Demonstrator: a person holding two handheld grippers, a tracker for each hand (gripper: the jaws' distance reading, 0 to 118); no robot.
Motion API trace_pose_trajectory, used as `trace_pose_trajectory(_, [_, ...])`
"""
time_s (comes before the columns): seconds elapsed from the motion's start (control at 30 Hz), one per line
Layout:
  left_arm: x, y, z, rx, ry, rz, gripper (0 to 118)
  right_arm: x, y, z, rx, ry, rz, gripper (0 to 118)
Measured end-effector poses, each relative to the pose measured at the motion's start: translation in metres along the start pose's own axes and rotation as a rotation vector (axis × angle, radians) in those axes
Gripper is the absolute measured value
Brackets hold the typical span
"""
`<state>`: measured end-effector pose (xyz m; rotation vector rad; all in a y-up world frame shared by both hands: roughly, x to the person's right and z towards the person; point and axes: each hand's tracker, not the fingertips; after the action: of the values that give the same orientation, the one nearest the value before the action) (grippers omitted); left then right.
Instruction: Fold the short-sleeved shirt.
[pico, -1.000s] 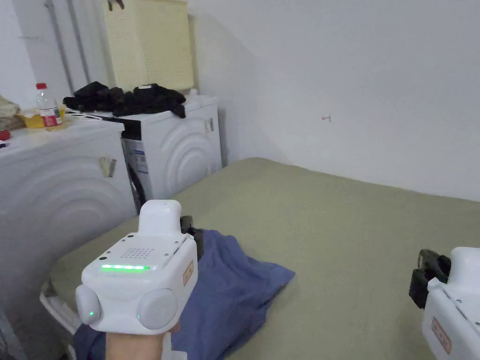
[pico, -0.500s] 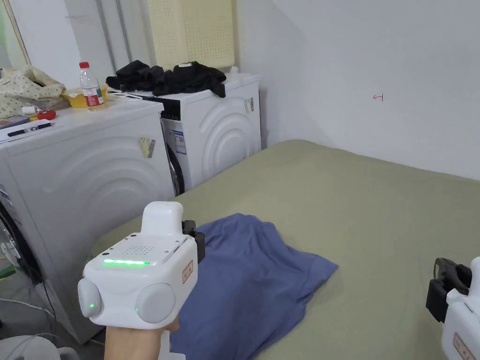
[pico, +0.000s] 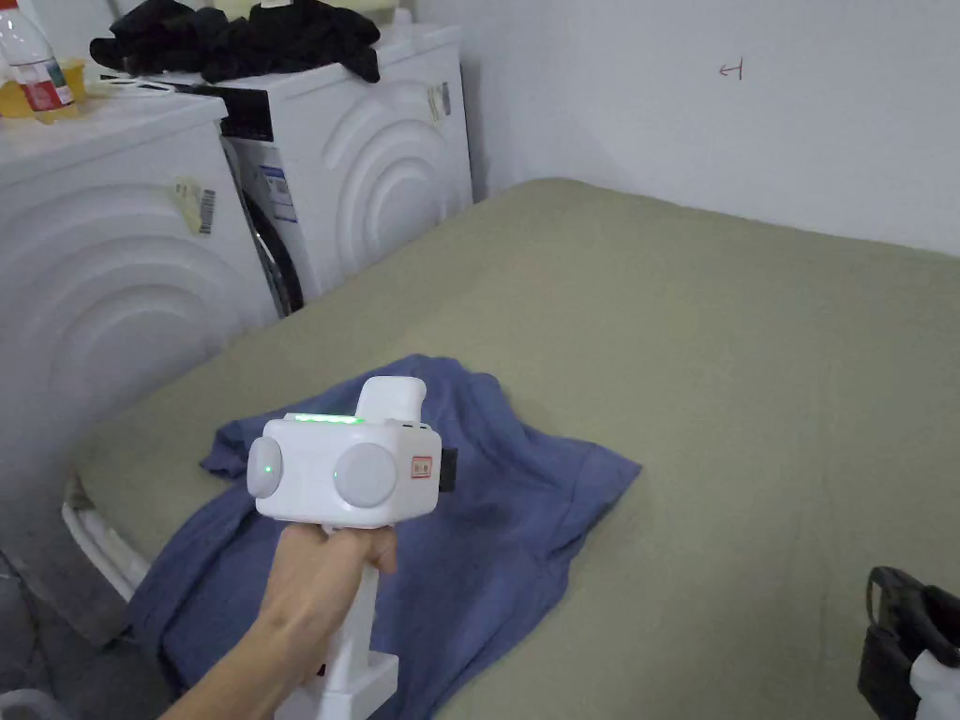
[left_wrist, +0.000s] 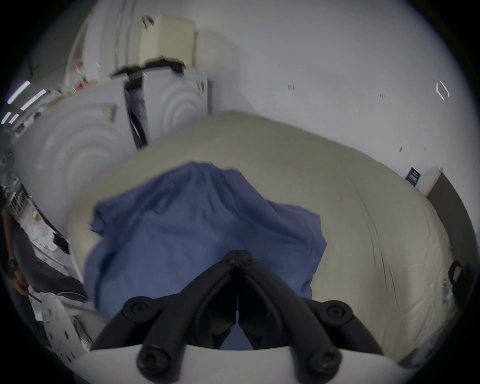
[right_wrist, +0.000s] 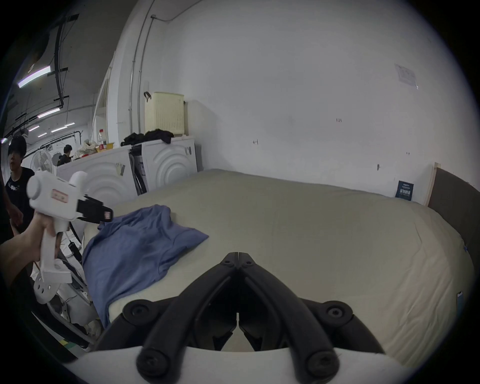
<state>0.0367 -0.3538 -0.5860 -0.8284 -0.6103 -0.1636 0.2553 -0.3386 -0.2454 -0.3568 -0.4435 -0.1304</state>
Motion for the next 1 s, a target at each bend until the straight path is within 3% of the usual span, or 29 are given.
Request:
trace_pose_trajectory(0.07, [-0.001, 0.005, -0.028, -0.111, -0.056, 0.002, 0, 0.003, -0.005, -0.006, -0.019, -0.001, -0.005, 1])
trace_pose_trajectory(0.13, [0.000, 0.006, -0.049, -0.149, -0.010, -0.013, 0, 0.006, -0.011, -0.011, -0.039, -0.005, -0.013, 1])
trace_pose_trajectory(0.17, [0.000, 0.007, -0.060, -0.171, -0.010, -0.028, 4, 0.007, -0.014, -0.013, -0.049, -0.003, -0.019, 1])
trace_pose_trajectory(0.2, [-0.001, 0.009, -0.067, -0.189, -0.015, -0.026, 15, 0.009, -0.017, -0.015, -0.059, -0.004, -0.022, 1])
trace_pose_trajectory(0.3, [-0.004, 0.010, -0.084, -0.238, -0.041, 0.023, 100, 0.011, -0.026, -0.018, -0.084, -0.012, -0.009, 1])
trace_pose_trajectory(0.33, [-0.004, 0.011, -0.089, -0.250, -0.044, 0.026, 114, 0.012, -0.028, -0.019, -0.091, -0.011, -0.007, 1])
trace_pose_trajectory(0.67, [0.011, 0.006, -0.117, -0.311, -0.014, -0.044, 112, 0.017, -0.033, -0.018, -0.112, -0.025, -0.021, 1])
trace_pose_trajectory(0.77, [0.016, -0.006, -0.123, -0.314, 0.049, -0.125, 104, 0.019, -0.034, -0.013, -0.114, -0.027, -0.014, 1])
trace_pose_trajectory(0.9, [0.032, -0.012, -0.095, -0.239, 0.030, -0.146, 89, 0.026, -0.034, -0.003, -0.116, -0.040, -0.016, 1])
trace_pose_trajectory(0.97, [0.039, -0.012, -0.082, -0.212, 0.062, -0.208, 45, 0.029, -0.035, 0.003, -0.119, -0.044, -0.018, 1])
trace_pose_trajectory(1.0, [0.041, -0.014, -0.079, -0.191, 0.132, -0.241, 15, 0.031, -0.035, 0.006, -0.120, -0.048, -0.023, 1])
